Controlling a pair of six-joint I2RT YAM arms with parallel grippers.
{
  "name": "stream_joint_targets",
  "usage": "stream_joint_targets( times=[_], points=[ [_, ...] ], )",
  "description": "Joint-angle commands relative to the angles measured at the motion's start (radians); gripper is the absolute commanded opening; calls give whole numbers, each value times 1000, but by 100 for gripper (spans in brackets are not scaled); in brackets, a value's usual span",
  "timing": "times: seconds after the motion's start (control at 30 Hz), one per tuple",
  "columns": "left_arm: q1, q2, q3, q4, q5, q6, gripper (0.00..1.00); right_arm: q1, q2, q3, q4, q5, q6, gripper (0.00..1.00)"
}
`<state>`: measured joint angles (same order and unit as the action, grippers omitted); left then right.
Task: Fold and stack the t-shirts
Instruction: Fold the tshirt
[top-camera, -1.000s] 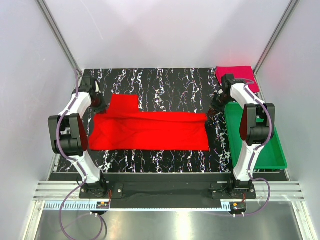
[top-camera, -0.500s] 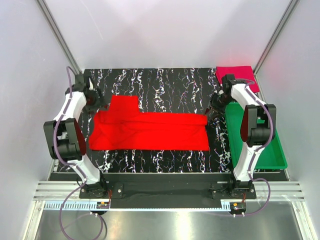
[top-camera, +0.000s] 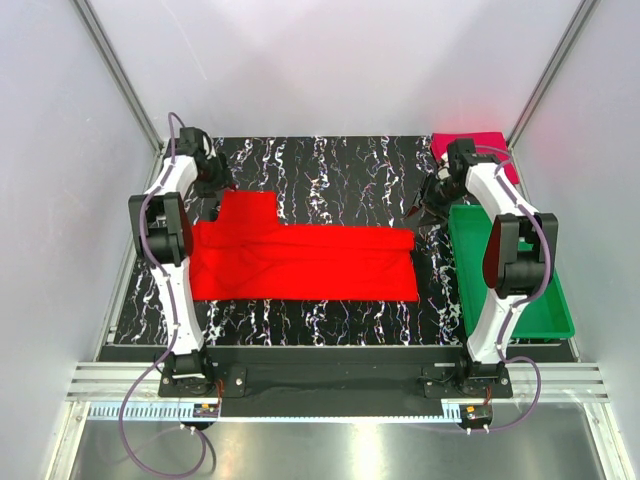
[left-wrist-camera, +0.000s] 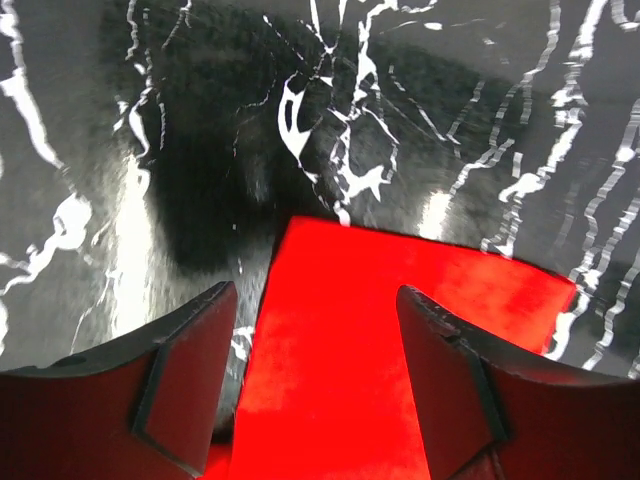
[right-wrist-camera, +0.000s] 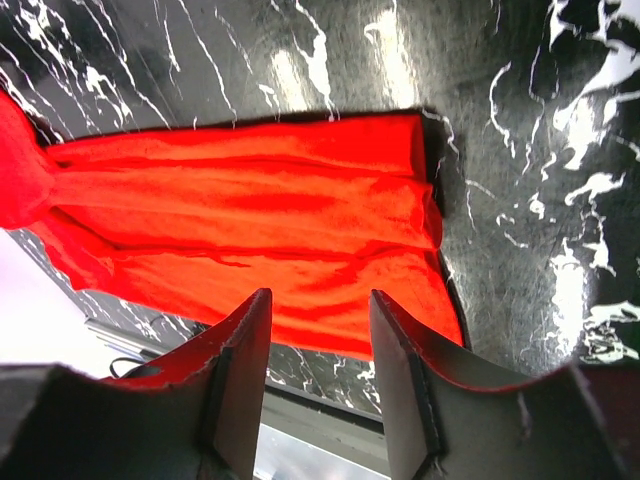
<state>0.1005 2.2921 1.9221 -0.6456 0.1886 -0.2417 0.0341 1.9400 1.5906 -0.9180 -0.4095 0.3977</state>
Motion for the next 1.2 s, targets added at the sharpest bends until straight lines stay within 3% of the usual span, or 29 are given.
stream_joint_targets(
  times=[0.0,0.37,0.67,0.8,1.0,1.17],
  points=[
    [-5,7,110,20,-29,38,69,1,-67,-20,11,-26,-19,50],
    [-31,46,60,9,-44,47,56,1,-33,-29,34,-54,-14,49],
    [-30,107,121,-41,-60,70,50,1,-52,-57,34,-54,-25,49],
    [-30,130,138,-58,-49,74,38,1,-69,-83,34,-52,-30,49],
    [-30,132,152,-75,-38,93,0,1,-79,-101,36,-55,-34,49],
    [-30,57,138,-88,-26,84,0,0,-72,-96,36,-68,-31,49]
  ],
)
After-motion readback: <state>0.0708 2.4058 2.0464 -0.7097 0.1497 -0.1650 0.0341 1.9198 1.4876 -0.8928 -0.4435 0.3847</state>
